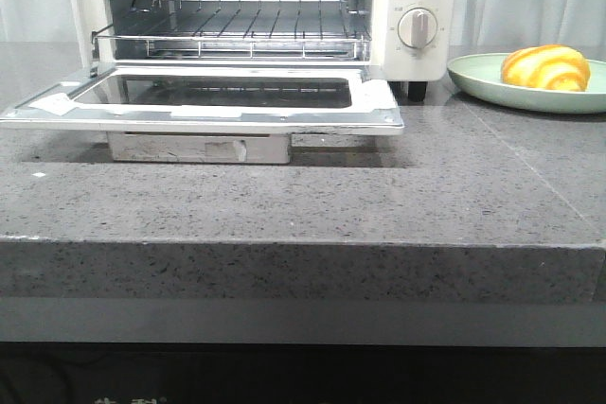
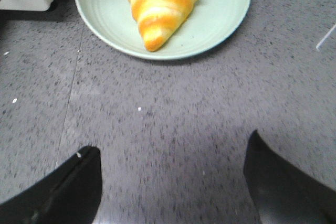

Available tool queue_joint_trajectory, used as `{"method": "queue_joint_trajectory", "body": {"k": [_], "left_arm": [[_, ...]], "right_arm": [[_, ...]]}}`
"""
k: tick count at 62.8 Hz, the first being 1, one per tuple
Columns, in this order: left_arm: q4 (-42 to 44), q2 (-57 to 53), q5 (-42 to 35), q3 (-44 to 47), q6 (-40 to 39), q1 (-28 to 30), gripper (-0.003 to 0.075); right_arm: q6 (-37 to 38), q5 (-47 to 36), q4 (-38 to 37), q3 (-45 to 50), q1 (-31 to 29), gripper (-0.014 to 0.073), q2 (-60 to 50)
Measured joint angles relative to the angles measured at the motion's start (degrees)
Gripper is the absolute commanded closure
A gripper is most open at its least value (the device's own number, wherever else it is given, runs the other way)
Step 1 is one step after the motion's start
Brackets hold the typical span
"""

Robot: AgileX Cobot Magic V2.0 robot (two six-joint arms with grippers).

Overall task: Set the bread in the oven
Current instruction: 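Lower the right gripper over the croissant on the green plate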

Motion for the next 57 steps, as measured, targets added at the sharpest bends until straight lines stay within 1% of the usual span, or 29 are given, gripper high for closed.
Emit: {"method": "queue_joint_trajectory", "body": {"k": [14, 35, 46, 57], "left_arm": [[0.0, -0.2, 0.0, 0.3, 0.0, 0.0, 0.0738], [0.0, -0.2, 0.0, 0.3, 0.0, 0.0, 0.0738], [0.0, -0.2, 0.0, 0.3, 0.0, 0.0, 0.0738], [0.0, -0.2, 0.0, 0.3, 0.0, 0.0, 0.0738]], "right_arm": [[0.0, 2.9, 0.0, -12.3, 0.0, 0.0022, 16.3], [0.3, 7.1, 0.0, -29.6, 0.0, 0.0022, 34.5], [0.3, 8.5, 1.3, -34.6, 0.0, 0.0022, 41.4], [0.3, 8.8, 2.4, -36.5, 0.0, 0.0022, 46.0]]}}
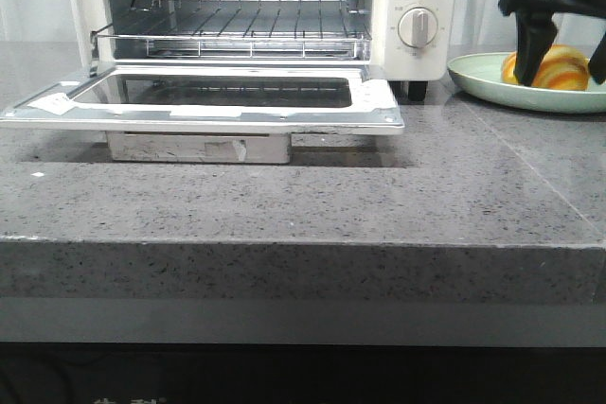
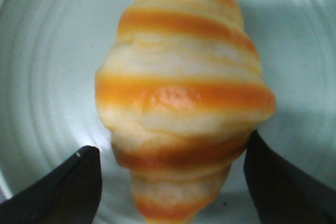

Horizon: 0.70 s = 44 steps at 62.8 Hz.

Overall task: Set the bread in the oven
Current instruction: 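Lower the right gripper over the croissant on the green plate, then close the right gripper on the croissant and lift it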

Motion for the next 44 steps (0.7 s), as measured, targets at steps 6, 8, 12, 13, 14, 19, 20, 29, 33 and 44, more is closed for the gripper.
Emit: {"method": "queue_joint_trajectory", "body": {"k": [6, 8, 12, 13, 14, 19, 20, 29, 33, 44], "left_arm": [[0.0, 0.0, 0.0, 0.0, 0.0, 0.0, 0.0738], [0.0, 0.0, 0.0, 0.0, 0.0, 0.0, 0.0738], [0.0, 0.0, 0.0, 0.0, 0.0, 0.0, 0.0738], [0.0, 0.0, 0.0, 0.0, 0.0, 0.0, 0.0738], [0.0, 0.0, 0.0, 0.0, 0.0, 0.0, 0.0738], [0.0, 0.0, 0.0, 0.0, 0.0, 0.0, 0.0738], [0.0, 0.0, 0.0, 0.0, 0.0, 0.0, 0.0738], [0.0, 0.0, 0.0, 0.0, -0.1, 0.0, 0.0738], [0.0, 0.0, 0.0, 0.0, -0.1, 0.0, 0.0738], [0.0, 0.0, 0.0, 0.0, -0.1, 0.0, 0.0738]], "right_arm": [[0.0, -0.1, 0.0, -0.4, 0.0, 0.0053, 1.1], [0.0, -0.1, 0.0, -0.4, 0.0, 0.0095, 1.4], [0.1, -0.2, 0.0, -0.5, -0.1, 0.0262, 1.9], [0.1, -0.2, 0.0, -0.5, -0.1, 0.0292, 1.9], [0.1, -0.3, 0.0, -0.5, -0.1, 0.0321, 2.0], [0.1, -0.5, 0.0, -0.6, -0.1, 0.044, 2.0], [0.1, -0.5, 0.0, -0.6, -0.1, 0.0454, 2.0], [0.1, -0.7, 0.0, -0.6, -0.1, 0.0487, 2.0], [0.1, -0.7, -0.1, -0.6, -0.1, 0.0487, 1.7], [0.1, 0.9, -0.1, -0.6, -0.1, 0.0487, -1.5]]}}
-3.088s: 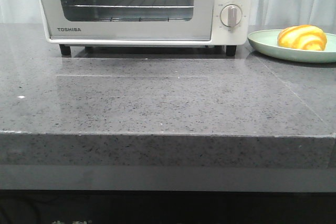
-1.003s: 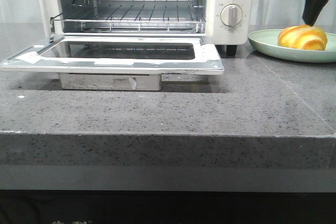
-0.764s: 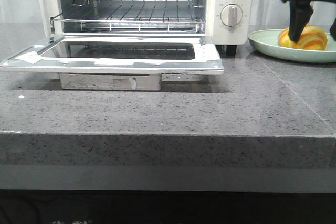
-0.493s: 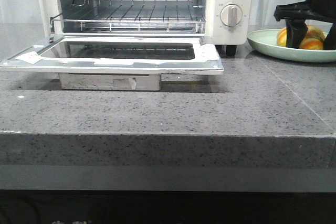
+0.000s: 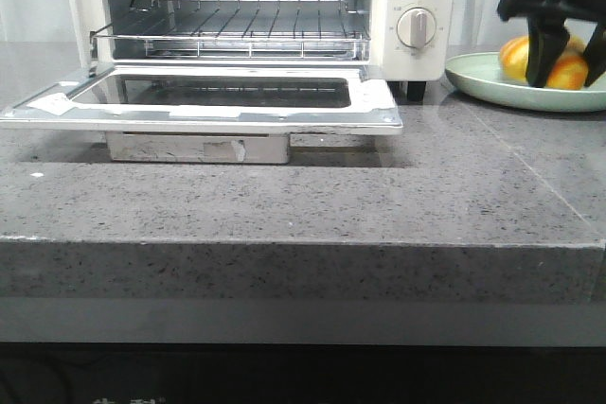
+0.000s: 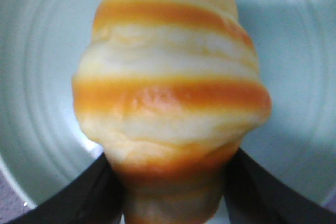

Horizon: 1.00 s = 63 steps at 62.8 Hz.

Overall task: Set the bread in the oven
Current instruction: 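Close the right gripper on the croissant and lift it, then carry the croissant with the right gripper into the open oven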

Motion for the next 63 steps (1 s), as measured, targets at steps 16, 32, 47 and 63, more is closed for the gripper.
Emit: {"method": "queue_joint_trajectory", "body": {"k": [16, 32, 47, 63], "left_arm": [[0.0, 0.0, 0.0, 0.0, 0.0, 0.0, 0.0738], [0.0, -0.1, 0.0, 0.0, 0.0, 0.0, 0.0738], [0.0, -0.1, 0.0, 0.0, 0.0, 0.0, 0.0738], [0.0, -0.1, 0.0, 0.0, 0.0, 0.0, 0.0738]], "right_arm": [[-0.6, -0.1, 0.0, 6.0, 0.0, 0.0487, -11.8], [-1.7, -2.9, -0.4, 18.7, 2.6, 0.0487, -25.4], [-2.4, -3.0, -0.4, 25.6, 12.1, 0.0487, -33.0], [-2.4, -4.5, -0.4, 25.0, 27.4, 0.0487, -32.8]]}}
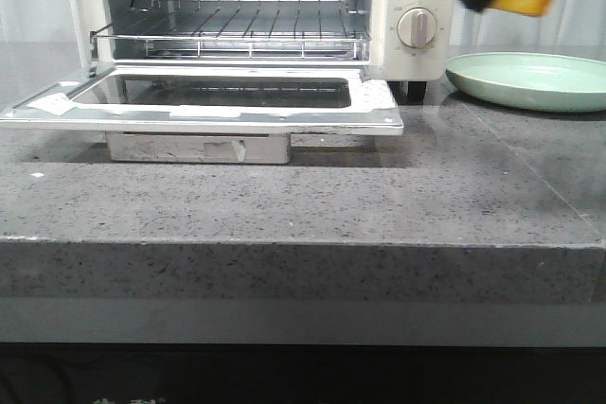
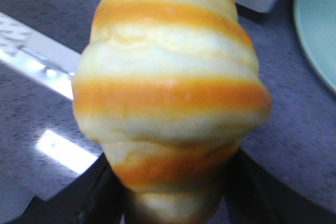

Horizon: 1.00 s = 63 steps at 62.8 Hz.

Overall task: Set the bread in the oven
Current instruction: 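Carry the croissant with the right gripper into the open oven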

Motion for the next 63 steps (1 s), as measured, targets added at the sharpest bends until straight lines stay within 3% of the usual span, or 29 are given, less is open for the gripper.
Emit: {"method": "queue_joint_trajectory", "body": {"k": [12, 28, 50, 57, 63], "left_arm": [[-0.1, 0.0, 0.0, 0.0, 0.0, 0.0, 0.0738], [-0.1, 0.0, 0.0, 0.0, 0.0, 0.0, 0.0738], [-0.1, 0.0, 0.0, 0.0, 0.0, 0.0, 0.0738], [-0.1, 0.0, 0.0, 0.0, 0.0, 0.0, 0.0738], [-0.1, 0.0, 0.0, 0.0, 0.0, 0.0, 0.0738]], "right_arm": [[0.0, 0.2, 0.0, -8.1, 5.5, 0.0487, 7.7], [0.6, 3.2, 0.0, -24.1, 7.3, 0.0487, 21.5], [5.9, 6.7, -9.6, -42.1, 7.3, 0.0484, 35.8], [6.6, 6.9, -11.4, -45.6, 7.3, 0.0438, 39.1], [6.8, 7.2, -11.8, -47.4, 7.3, 0.031, 41.2]]}}
